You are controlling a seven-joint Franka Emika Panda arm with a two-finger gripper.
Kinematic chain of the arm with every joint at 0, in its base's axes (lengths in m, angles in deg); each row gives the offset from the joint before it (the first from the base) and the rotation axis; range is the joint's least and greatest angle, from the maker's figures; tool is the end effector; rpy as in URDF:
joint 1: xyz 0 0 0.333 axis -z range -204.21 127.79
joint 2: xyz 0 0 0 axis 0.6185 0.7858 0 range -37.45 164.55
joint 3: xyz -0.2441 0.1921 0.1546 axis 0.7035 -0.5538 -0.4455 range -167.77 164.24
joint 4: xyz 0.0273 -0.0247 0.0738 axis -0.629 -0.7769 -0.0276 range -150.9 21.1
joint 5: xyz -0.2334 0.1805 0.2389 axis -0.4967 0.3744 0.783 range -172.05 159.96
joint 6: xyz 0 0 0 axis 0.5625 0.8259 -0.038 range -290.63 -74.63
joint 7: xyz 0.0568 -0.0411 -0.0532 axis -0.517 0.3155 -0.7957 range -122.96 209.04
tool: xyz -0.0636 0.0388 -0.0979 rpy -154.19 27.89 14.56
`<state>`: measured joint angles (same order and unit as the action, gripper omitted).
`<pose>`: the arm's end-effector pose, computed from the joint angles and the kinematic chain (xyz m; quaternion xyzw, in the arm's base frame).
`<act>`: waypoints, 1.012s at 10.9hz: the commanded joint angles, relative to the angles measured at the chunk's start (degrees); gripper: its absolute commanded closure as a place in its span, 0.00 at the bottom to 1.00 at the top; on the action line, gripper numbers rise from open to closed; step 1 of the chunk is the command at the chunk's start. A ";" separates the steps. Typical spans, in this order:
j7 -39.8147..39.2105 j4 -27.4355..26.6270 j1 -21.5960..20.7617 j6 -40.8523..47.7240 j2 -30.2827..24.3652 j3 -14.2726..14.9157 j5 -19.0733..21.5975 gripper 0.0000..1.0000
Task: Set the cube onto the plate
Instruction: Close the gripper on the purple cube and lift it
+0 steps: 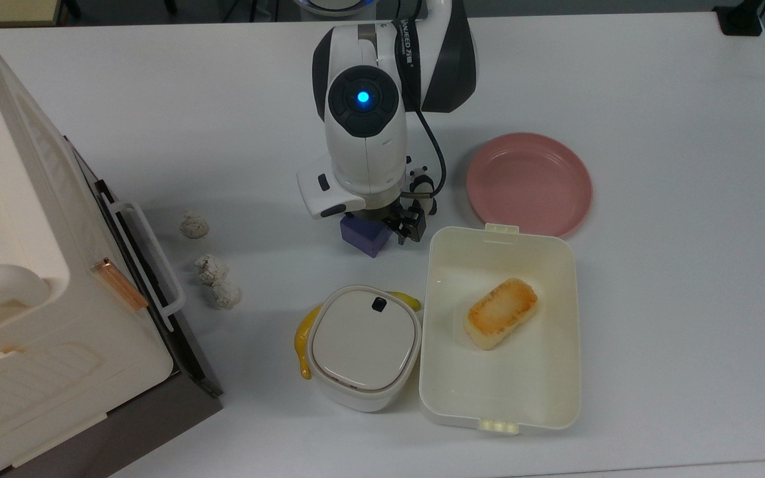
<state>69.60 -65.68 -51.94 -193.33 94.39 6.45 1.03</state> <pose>0.6815 0.0886 0.3387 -0.9784 0.2036 0.0344 0.0076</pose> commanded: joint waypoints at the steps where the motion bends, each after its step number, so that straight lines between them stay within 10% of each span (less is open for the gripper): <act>1: -2.72 -0.62 -0.77 3.69 -1.21 0.57 -1.62 0.00; 11: -4.59 -1.68 0.20 5.12 -1.05 0.92 -1.54 0.00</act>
<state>65.95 -66.01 -51.55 -186.82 94.05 7.15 -0.19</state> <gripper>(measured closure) 0.000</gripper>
